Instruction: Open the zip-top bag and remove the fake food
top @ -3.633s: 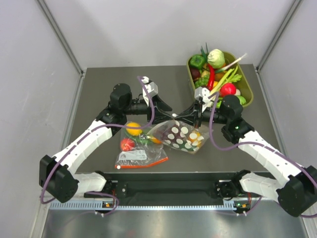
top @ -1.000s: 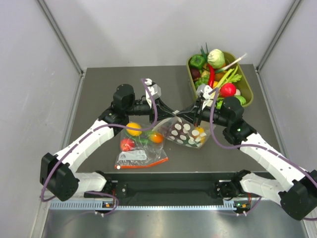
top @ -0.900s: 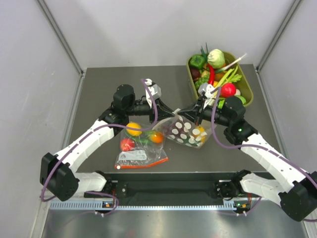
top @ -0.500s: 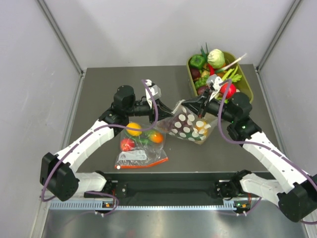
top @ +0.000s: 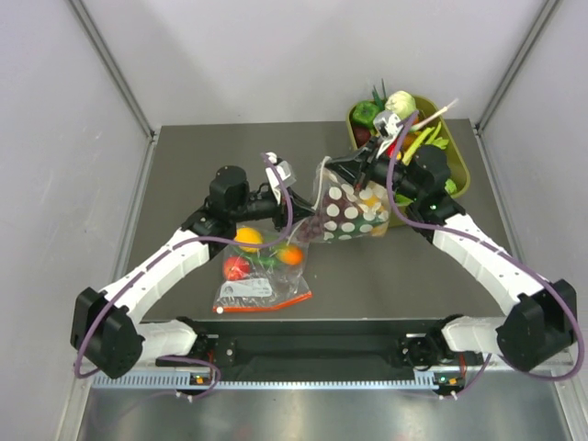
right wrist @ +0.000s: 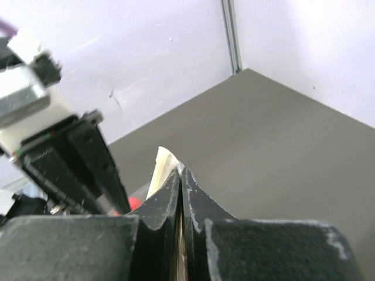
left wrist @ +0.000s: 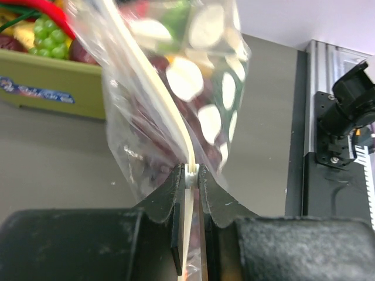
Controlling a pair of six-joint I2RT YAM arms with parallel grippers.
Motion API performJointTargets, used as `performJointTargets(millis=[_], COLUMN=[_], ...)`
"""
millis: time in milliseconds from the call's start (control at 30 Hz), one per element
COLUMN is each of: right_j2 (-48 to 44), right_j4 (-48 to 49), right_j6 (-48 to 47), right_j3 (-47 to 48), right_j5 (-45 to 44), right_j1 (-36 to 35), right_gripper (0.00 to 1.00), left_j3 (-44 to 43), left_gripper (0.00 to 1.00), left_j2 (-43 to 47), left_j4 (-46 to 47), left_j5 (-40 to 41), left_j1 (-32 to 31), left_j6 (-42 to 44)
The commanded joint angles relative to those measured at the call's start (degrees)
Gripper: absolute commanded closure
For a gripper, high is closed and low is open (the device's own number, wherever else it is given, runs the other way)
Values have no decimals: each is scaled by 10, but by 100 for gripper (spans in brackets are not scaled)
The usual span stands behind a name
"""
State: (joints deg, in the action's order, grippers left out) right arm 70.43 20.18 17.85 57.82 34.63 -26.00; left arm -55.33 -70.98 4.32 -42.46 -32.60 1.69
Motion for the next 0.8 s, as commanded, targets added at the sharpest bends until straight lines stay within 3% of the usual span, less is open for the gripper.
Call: performJointTargets(millis=[0, 400, 767], right_j2=[24, 171, 262], right_j4=[164, 302, 317], right_j6=[32, 121, 130], right_j3=[74, 145, 180], right_j5=[-28, -15, -26], right_j1=[16, 17, 11], right_gripper=[100, 100, 100], left_j3=[31, 123, 178], left_gripper=[100, 100, 100], left_j2=[25, 104, 156], left_j4=[-41, -37, -63], left_j5=[11, 169, 183], left_j1=[-3, -4, -4], left_j6=[-7, -78, -129])
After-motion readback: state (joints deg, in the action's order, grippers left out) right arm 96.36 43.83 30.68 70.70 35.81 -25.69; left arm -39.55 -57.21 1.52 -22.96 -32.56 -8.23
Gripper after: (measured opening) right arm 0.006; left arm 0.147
